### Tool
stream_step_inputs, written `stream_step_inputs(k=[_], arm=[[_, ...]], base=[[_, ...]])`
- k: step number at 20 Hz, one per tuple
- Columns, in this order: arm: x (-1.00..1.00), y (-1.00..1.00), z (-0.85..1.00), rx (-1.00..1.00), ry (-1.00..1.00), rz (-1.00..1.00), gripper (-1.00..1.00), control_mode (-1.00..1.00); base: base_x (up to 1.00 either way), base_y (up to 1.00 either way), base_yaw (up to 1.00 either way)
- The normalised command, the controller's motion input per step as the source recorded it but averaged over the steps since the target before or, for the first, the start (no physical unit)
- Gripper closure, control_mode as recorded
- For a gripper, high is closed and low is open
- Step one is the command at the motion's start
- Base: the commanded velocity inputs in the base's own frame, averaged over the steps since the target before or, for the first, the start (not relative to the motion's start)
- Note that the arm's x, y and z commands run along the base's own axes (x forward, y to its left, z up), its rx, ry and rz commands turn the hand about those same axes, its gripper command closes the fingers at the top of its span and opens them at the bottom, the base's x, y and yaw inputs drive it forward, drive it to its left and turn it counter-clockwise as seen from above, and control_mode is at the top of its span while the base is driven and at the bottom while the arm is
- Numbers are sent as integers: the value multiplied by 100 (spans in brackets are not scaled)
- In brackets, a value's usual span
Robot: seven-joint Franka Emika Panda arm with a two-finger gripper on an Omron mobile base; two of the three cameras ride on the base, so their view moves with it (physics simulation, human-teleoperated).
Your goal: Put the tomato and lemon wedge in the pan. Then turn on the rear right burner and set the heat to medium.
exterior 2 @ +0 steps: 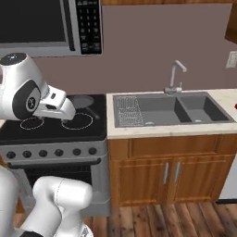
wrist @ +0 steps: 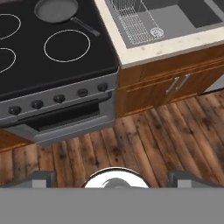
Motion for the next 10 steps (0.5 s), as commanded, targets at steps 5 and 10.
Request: stream_step_inputs(k=[5,10], arm=[[0,0,0,0,0,0,-100,100],[0,0,0,0,0,0,-100,100]], base=[[-9,-46,-22],[35,-92,-2]])
